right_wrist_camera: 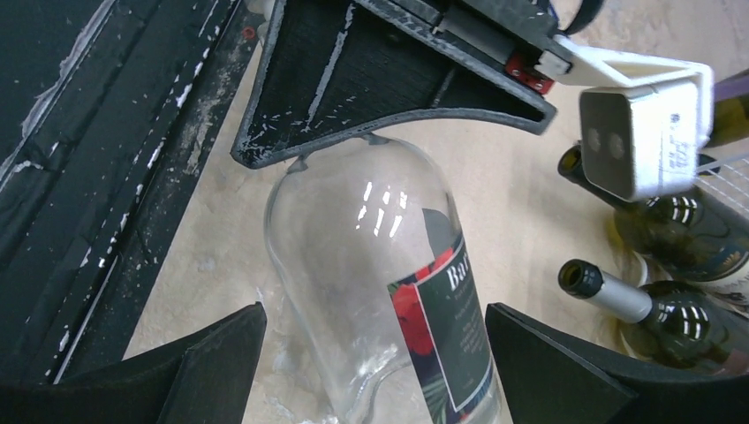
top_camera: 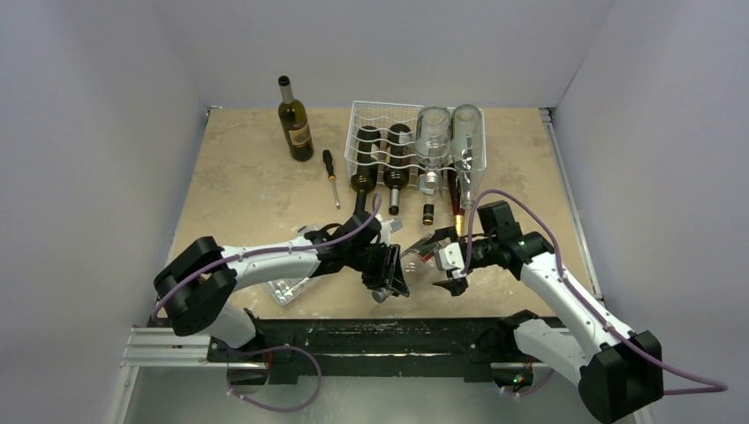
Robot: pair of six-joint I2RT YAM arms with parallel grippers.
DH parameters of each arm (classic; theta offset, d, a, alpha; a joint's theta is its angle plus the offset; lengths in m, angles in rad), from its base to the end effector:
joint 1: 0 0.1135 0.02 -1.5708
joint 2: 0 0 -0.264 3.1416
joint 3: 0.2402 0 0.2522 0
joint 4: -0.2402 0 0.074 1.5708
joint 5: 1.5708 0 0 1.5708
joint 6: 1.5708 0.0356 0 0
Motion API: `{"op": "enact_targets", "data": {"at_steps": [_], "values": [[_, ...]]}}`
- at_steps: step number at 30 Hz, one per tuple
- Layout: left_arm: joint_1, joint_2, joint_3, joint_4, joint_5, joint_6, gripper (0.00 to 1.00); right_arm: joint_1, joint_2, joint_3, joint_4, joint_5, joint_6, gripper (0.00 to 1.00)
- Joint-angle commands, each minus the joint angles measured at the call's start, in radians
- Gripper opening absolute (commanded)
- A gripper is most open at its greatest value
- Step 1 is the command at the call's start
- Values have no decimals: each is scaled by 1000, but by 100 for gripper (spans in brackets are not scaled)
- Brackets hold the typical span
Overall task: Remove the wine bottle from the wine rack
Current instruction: Place the wine bottle at the center of the board.
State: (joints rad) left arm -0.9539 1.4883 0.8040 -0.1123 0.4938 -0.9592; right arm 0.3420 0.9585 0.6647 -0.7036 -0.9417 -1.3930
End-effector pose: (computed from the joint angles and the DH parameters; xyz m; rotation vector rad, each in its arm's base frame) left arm 0.1596 -0.2542 0.1929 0.2778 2.7759 -1.3277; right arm 0.1520 0.0847 0.2363 -1.8285 1.1320 0.6220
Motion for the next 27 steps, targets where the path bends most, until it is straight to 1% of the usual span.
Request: {"op": "enact_targets", "data": {"at_steps": [1, 7, 15, 20, 23, 25, 27], "values": [[-8, -2, 96, 248, 106, -20, 0, 44, 5, -28, 85, 80, 45, 99], [-10, 21, 107, 255, 130, -29, 0, 87, 10, -61, 139, 151, 66, 99], [-11, 36, 104, 274, 159, -43, 7, 115, 15, -94, 200, 229, 98, 99], [-11, 41, 103, 310, 187, -53, 12, 122, 34, -102, 226, 271, 121, 99], [-11, 36, 92, 329, 190, -49, 19, 124, 33, -110, 243, 295, 131, 99], [-10, 32, 89, 331, 190, -46, 22, 124, 33, -115, 252, 310, 135, 99], [-10, 30, 85, 335, 193, -47, 23, 124, 30, -117, 256, 314, 141, 99]]}}
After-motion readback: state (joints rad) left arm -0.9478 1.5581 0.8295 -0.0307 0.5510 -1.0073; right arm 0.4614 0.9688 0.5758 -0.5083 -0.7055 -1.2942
